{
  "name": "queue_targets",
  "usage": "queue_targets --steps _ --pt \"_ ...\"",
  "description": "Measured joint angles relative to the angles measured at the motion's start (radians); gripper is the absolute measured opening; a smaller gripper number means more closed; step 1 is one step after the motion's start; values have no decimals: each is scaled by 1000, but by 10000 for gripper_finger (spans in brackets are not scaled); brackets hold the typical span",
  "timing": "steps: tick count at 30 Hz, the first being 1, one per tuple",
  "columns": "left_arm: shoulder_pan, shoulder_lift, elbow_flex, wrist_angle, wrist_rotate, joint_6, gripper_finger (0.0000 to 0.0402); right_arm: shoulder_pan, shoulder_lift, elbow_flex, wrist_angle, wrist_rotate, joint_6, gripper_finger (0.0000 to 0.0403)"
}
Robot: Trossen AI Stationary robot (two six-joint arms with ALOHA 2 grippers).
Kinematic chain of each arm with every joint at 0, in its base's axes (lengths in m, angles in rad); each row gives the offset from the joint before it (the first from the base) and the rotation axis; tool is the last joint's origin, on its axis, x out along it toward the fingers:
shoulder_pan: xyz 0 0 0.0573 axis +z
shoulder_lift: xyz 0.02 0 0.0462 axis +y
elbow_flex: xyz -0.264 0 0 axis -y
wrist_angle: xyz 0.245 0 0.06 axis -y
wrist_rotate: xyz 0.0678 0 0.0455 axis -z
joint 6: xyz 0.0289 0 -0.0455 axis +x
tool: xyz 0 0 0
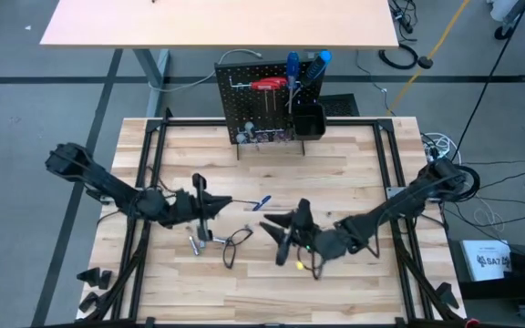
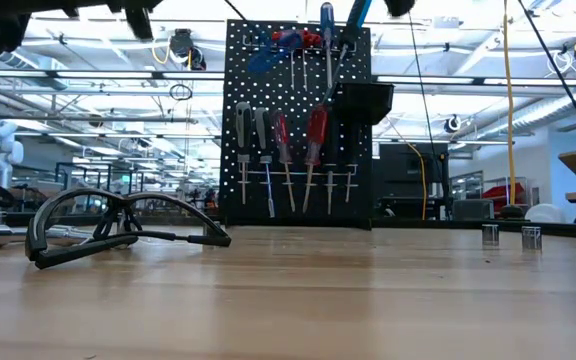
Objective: Hang tools onto peg board
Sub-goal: Hang the pick tool on the peg board
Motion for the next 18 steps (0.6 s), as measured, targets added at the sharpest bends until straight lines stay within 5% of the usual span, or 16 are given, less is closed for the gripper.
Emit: queue_targets --steps 6,10,15,18 --pt "-58 25 39 38 70 507 0 -17 44 -1 63 -90 94 143" --pt "-96 27 53 18 92 862 0 -42 78 0 296 -163 152 177" --pt "-122 28 80 26 93 1116 0 -79 161 -1 485 -232 161 195" --pt "-140 29 99 70 94 1218 0 -108 219 0 770 -363 59 196"
